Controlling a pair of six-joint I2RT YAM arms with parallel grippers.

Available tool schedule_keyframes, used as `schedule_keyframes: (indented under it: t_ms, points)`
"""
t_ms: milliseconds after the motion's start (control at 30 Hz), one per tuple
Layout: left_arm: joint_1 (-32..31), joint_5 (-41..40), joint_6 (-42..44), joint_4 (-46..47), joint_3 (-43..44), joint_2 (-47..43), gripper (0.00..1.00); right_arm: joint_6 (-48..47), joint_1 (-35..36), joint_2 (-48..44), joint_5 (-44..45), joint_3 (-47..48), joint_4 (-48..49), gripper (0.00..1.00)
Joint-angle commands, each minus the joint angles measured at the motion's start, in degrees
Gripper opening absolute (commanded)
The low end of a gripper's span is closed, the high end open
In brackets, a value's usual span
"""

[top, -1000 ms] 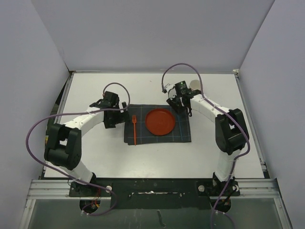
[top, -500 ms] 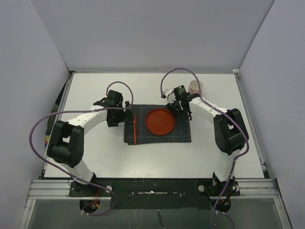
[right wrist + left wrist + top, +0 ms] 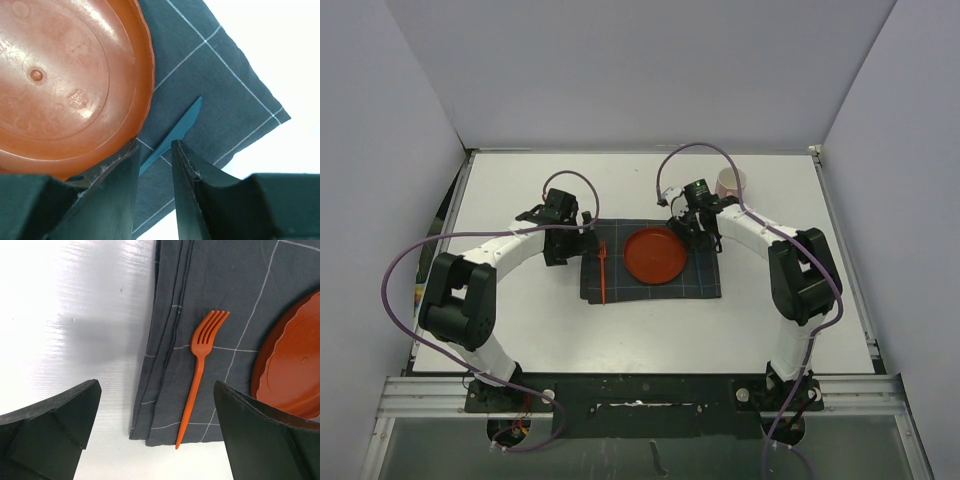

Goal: Set the dinner table for one person
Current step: Adjust the plate on the napkin.

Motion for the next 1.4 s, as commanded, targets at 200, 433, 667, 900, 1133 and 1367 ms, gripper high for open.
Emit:
schedule_keyframes:
  t_ms: [200, 433, 667, 900, 1133, 1367]
  points:
    - [-0.16, -3.13, 2.42, 0.54, 3.14, -5.77, 0.98, -0.83, 1.54, -8.9, 1.8, -1.93, 2.15, 0.33]
    - [-0.16, -3.49, 2.58, -1.84, 3.64, -11.1, 0.98, 0.48, 1.45, -6.76, -0.89, -0.9, 1.76, 0.33]
    - [-0.05, -5.11, 2.99, -4.24, 2.39, -15.58, 0.98, 1.89, 1.58, -0.92, -5.1, 0.92, 1.46, 0.33]
    - [0.1, -5.72, 2.86, -5.13, 0.43, -18.22, 0.98, 2.07, 1.44, 0.71, -6.39, 1.05, 1.55, 0.32]
    - [0.09, -5.6, 2.45, -5.1, -1.02, -18.3, 0.98, 1.46, 1.34, -0.42, -5.3, 1.13, 1.76, 0.15]
    - [0.09, -4.96, 1.93, -4.45, -1.55, -18.33, 0.98, 1.1, 1.46, -1.55, -5.05, 0.69, 1.1, 0.05]
